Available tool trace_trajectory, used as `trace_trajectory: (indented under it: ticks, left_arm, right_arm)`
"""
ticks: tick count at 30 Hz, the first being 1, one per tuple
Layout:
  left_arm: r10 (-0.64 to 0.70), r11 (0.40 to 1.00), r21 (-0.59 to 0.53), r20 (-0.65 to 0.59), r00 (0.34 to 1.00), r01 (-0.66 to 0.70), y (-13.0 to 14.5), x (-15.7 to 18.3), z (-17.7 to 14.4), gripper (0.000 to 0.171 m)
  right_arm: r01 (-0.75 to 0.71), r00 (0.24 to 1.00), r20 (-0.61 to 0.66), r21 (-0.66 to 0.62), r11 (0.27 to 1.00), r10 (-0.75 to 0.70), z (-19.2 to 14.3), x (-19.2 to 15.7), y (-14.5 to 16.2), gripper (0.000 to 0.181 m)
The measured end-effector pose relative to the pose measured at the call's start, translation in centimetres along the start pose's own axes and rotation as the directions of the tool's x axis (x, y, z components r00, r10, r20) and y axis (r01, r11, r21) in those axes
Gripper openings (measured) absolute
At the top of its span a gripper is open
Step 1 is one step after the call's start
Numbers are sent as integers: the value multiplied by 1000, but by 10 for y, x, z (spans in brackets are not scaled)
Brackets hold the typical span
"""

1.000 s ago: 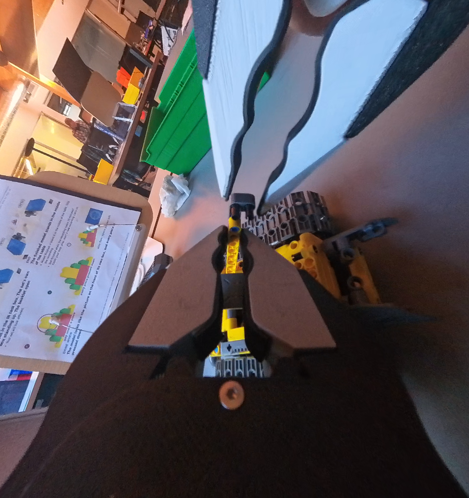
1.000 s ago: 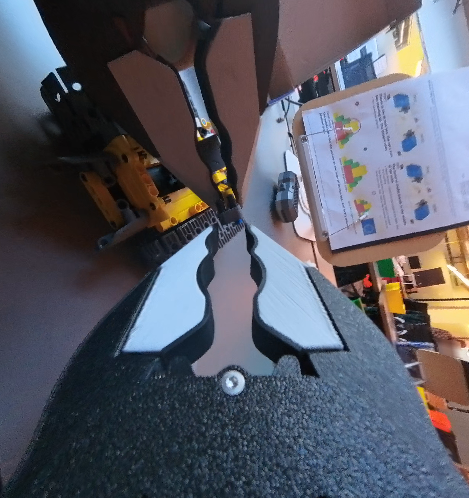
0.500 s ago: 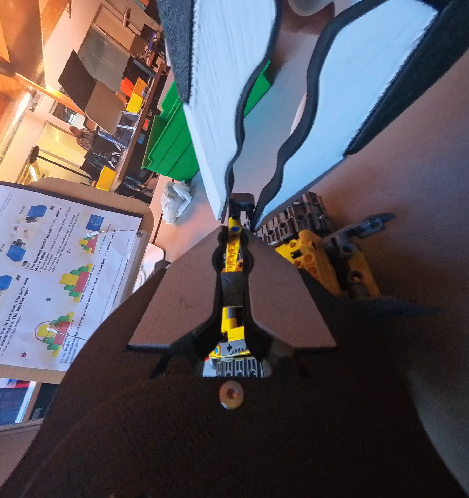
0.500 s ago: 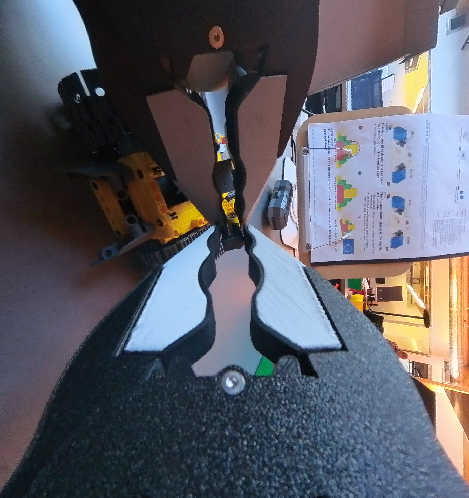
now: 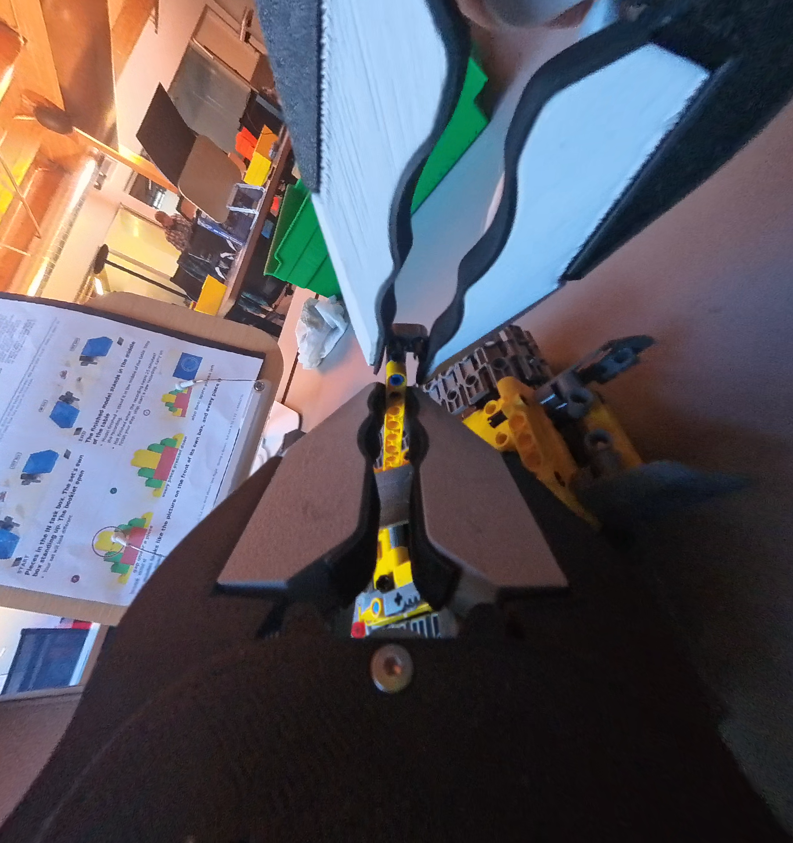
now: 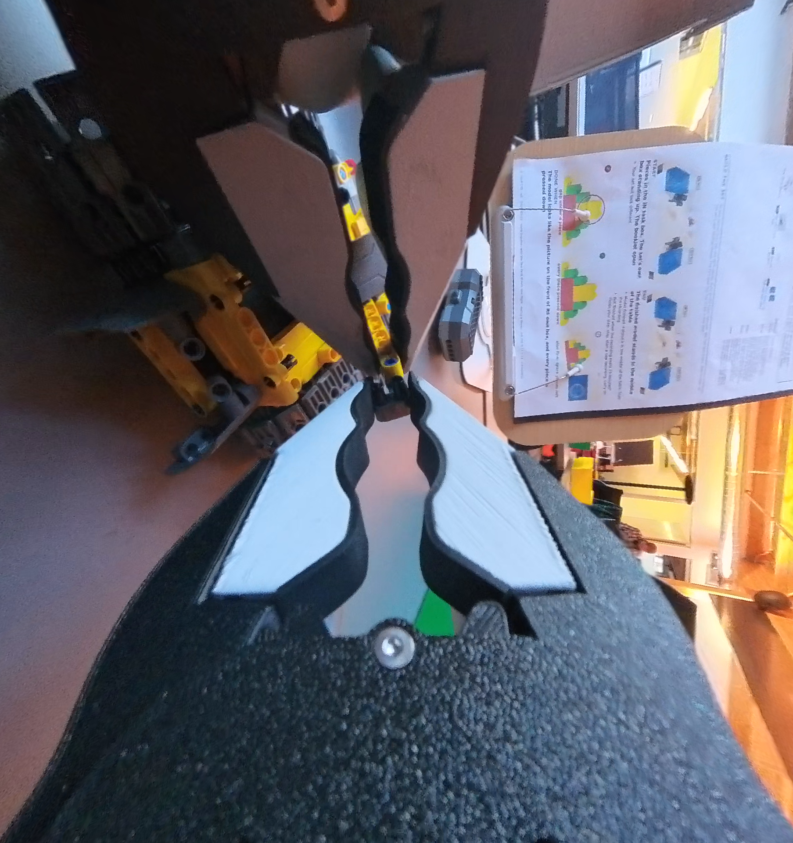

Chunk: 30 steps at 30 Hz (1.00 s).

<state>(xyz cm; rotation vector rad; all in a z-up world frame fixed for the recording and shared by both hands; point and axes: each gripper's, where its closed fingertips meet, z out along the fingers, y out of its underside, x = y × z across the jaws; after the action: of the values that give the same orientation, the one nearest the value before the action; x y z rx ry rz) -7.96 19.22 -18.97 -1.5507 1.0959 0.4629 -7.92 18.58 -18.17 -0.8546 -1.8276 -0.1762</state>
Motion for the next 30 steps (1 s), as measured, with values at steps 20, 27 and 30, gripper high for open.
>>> trace_trajectory:
  ticks: [20,27,30]
  left_arm:
    - [-48,997,63,0,999,48,0,-5,-3,5]
    - [-108,992,78,66,992,103,0,-15,1,6]
    - [-86,994,75,82,993,80,0,-15,1,5]
  right_arm:
    - [-271,962,69,177,946,263,1,4,-7,16]
    - [-743,656,291,91,663,696,-17,4,-7,37]
    - [-796,600,279,119,593,750,-19,5,-8,37]
